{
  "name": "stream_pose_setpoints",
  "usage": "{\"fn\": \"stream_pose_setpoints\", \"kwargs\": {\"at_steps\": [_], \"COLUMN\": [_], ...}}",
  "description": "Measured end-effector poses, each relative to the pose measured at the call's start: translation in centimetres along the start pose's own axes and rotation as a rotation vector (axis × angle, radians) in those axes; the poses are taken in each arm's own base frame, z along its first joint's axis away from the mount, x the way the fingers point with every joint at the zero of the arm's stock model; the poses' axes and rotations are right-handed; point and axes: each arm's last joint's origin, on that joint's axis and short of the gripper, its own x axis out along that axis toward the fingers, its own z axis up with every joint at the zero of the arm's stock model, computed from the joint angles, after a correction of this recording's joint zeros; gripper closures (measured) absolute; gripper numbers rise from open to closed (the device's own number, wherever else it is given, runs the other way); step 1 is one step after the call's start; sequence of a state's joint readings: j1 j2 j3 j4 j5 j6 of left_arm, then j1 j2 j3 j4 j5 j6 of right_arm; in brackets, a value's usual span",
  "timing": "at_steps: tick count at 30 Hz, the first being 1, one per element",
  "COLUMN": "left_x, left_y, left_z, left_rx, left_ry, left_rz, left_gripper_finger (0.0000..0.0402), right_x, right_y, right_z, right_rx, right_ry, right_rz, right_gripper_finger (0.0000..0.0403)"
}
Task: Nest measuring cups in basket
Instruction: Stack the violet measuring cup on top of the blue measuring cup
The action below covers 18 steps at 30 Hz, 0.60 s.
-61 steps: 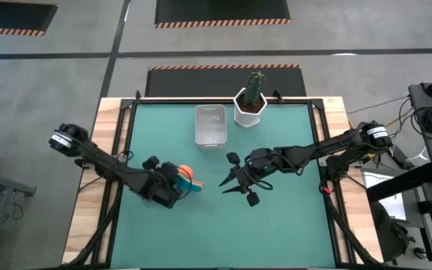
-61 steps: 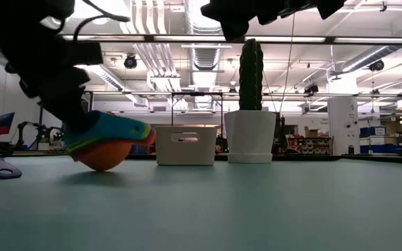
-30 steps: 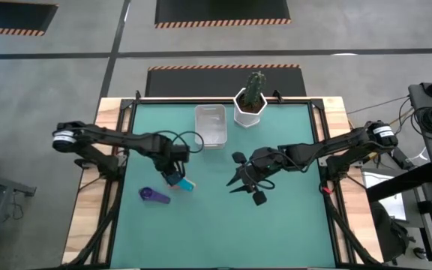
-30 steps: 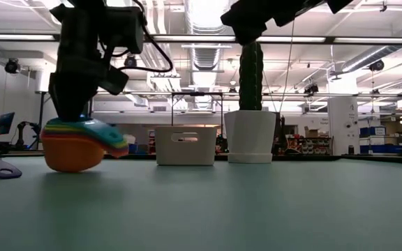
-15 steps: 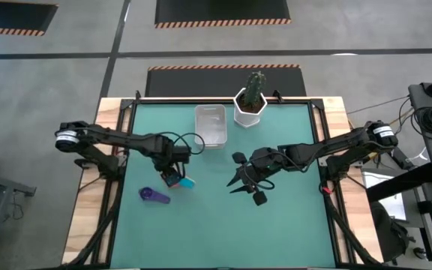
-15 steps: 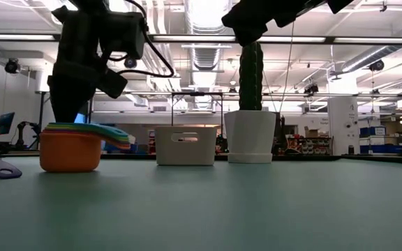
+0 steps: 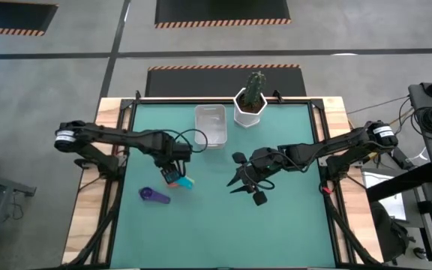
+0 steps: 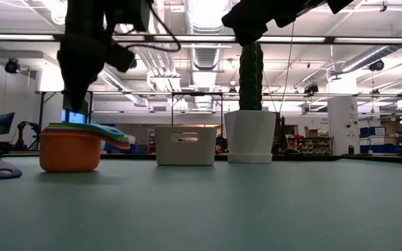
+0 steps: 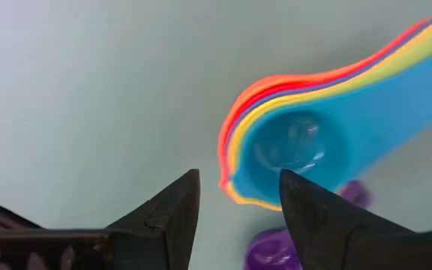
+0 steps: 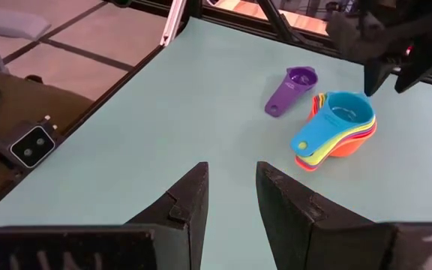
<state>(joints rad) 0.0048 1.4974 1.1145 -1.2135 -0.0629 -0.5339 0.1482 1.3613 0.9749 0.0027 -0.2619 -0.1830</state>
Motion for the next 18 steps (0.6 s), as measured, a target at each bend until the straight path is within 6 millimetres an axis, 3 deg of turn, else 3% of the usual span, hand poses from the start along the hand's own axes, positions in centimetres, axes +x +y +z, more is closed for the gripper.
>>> {"fn": "stream_pose_setpoints", "kwargs": {"at_steps": [4, 8, 13, 18], "left_x": [-1.7, -2.9, -3.2, -1.7], "left_y": [-2.0, -5.3, -10.1, -12.5], "left_z": [-0.5, -2.6, -7.2, -12.3], "left_rx": [-0.011, 0.030, 0.185, 0.272], "left_ry": [-0.058, -0.132, -0.272, -0.349], "left_rz": [-0.036, -0.046, -0.075, -0.039], "left_gripper_finger": [0.0237, 0.0237, 0.0237, 0.0238], "right_x": [0.0, 0.0, 0.0, 0.0], "right_y": [0.0, 0.0, 0.1, 0.1], "right_z": [-0.1, -0.1, 0.0, 0.0], "right_rx": [0.001, 0.001, 0.000, -0.002], "right_ry": [0.006, 0.006, 0.006, -0.002], "right_rz": [0.001, 0.001, 0.003, 0.002], "right_gripper_finger": [0.0303, 0.0303, 0.0303, 0.0303]}}
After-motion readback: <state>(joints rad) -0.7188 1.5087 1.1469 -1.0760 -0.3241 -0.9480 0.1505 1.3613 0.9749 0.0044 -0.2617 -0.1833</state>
